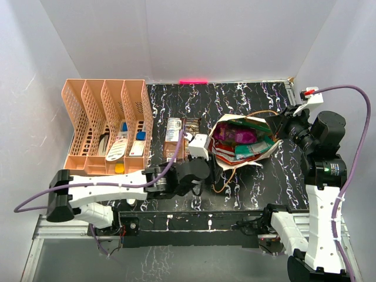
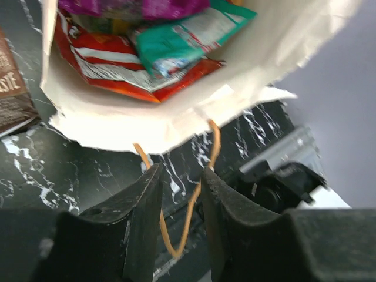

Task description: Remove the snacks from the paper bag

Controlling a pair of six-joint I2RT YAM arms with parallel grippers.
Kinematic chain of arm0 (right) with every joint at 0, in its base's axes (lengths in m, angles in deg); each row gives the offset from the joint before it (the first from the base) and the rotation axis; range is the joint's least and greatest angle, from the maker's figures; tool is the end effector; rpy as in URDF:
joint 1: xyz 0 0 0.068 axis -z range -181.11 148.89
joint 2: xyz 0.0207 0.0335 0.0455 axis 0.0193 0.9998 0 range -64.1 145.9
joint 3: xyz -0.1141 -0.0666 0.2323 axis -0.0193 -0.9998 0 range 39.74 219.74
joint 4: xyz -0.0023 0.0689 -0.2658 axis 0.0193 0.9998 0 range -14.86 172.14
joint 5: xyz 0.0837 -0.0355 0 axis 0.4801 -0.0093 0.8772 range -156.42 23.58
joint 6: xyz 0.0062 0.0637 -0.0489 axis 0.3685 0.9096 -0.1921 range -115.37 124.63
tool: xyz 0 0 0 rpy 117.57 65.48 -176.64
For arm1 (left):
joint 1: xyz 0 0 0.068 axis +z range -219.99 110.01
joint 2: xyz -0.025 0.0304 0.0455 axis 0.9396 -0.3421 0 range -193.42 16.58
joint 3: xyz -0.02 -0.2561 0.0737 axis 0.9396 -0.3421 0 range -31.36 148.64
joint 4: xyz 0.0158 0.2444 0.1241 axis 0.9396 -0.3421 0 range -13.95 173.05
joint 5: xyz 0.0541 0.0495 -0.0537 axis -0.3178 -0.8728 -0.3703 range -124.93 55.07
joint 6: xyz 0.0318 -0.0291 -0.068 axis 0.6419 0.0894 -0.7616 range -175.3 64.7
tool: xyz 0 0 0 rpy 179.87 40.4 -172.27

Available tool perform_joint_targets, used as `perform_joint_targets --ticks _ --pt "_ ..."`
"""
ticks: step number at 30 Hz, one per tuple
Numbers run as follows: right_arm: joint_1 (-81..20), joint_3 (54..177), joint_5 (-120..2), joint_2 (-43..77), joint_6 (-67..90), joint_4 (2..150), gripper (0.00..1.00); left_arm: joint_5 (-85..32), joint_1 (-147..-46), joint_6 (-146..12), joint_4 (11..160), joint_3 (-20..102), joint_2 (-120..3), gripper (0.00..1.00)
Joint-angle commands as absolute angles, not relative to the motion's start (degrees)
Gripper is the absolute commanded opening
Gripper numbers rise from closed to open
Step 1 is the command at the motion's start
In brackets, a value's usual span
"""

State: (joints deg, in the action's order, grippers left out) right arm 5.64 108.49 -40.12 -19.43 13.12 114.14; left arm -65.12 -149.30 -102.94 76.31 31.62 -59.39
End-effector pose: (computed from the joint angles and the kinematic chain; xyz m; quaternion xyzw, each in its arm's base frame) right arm 0.1825 0.0095 0.4204 -0.0351 0.7837 0.1894 0.5905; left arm 0.0992 -0.3369 0.3191 0.0712 0.8005 -0.4021 0.4388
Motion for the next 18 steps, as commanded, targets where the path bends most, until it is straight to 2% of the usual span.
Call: perform_joint_targets --ticks 1,4,6,12,18 --pt "5.49 109.5 -39.71 -20.16 13.46 111.73 0.08 -77.95 -149.38 -110.45 68.06 38.99 -64.81 0.28" --pt "5.49 109.67 -38.95 -19.98 13.81 111.71 0.08 -80.42 -149.4 -113.96 64.63 42.41 -68.73 0.27" --pt "5.49 109.69 -38.88 -20.06 13.94 111.7 0.08 -81.65 -149.34 -117.12 60.59 45.7 -71.48 0.3" --pt "5.49 109.52 -39.22 -20.51 13.85 111.83 0.08 -86.6 -149.28 -130.4 42.97 56.65 -79.75 0.33" --pt "5.44 109.93 -39.13 -20.72 13.86 111.92 0.08 -87.33 -148.04 -132.29 38.83 60.91 -85.42 0.35"
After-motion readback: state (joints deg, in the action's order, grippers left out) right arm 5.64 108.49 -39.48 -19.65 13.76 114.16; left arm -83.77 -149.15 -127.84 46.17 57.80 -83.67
